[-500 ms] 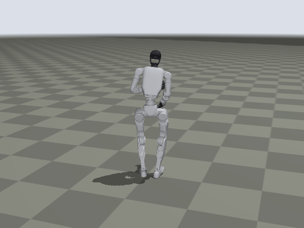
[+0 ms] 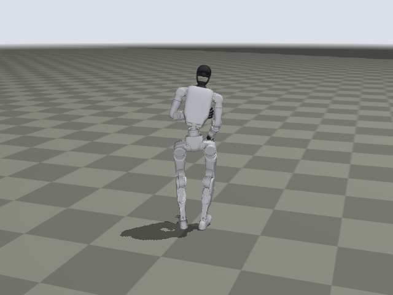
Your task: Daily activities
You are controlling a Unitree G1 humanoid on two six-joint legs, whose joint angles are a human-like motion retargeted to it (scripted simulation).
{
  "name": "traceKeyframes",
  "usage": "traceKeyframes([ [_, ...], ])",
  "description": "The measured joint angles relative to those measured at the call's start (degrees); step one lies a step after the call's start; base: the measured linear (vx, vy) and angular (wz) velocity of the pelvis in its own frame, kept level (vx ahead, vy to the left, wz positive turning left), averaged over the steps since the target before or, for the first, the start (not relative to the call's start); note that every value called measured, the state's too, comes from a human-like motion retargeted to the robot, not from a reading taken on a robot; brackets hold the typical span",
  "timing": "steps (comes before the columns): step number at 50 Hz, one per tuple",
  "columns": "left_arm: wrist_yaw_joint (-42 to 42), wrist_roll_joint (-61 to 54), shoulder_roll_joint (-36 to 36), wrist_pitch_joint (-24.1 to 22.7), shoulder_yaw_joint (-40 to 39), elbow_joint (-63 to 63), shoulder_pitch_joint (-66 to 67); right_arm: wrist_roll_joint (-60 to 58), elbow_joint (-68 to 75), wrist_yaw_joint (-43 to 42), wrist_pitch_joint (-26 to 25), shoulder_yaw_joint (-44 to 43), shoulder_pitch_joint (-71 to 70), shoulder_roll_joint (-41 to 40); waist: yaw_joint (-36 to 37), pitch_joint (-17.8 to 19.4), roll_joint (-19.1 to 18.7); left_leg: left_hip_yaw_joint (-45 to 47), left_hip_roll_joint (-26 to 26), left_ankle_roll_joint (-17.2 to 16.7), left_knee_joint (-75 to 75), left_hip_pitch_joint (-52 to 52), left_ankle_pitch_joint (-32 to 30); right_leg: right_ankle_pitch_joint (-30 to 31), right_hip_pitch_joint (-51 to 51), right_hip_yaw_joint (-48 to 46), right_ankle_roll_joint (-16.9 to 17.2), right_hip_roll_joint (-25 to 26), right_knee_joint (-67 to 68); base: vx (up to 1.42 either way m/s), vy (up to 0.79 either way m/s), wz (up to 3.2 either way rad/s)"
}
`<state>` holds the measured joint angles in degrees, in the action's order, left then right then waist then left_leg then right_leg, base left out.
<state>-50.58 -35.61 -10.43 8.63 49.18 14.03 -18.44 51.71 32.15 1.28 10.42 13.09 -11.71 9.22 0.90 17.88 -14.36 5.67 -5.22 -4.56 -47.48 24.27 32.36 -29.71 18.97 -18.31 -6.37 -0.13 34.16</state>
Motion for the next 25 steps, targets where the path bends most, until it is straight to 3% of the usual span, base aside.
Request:
traceKeyframes([
  [6, -1.18, 6.51, 1.09, -1.30, -3.00, -2.63, 1.24, -7.42, -2.26, 2.66, -1.14, 1.26, 0.23, 0.68, 0.28, -0.09, 0.58, -1.39, 0.17, 0.31, -3.91, -0.57, 0.12, -0.87, -0.50, 0.18, -1.11, -0.63, 3.16, 0.00, 0.00, 0.03],
  [12, 2.43, 17.13, -0.80, -5.33, -7.98, -13.35, 4.22, -14.83, -8.84, 6.32, -2.25, -0.19, 1.09, 2.71, -0.13, -0.80, 2.80, -1.60, -1.24, 3.23, -5.58, -3.48, 0.99, -1.04, -2.12, 0.08, -0.85, -1.51, 4.11, 0.01, 0.05, 0.17],
  [17, 11.73, 23.71, -0.84, -9.21, -14.63, -30.91, 7.42, -18.13, -13.59, 6.07, -1.25, -6.72, 4.36, 5.80, -0.72, -1.77, 5.07, -4.54, 1.61, 4.77, 4.00, -8.52, 1.40, 0.32, -4.32, 0.03, 0.77, -2.44, 1.84, 0.04, 0.11, 0.05],
  [25, 31.61, 27.25, -0.64, -11.63, -29.42, -68.36, 10.23, -21.38, -18.34, -6.64, 5.06, -26.67, 12.11, 8.13, -4.85, -3.36, 9.16, -4.17, 6.67, 8.33, 17.21, -15.10, -0.77, 2.10, -2.44, 2.22, 4.07, -7.58, 7.40, 0.00, 0.15, 0.12],
])
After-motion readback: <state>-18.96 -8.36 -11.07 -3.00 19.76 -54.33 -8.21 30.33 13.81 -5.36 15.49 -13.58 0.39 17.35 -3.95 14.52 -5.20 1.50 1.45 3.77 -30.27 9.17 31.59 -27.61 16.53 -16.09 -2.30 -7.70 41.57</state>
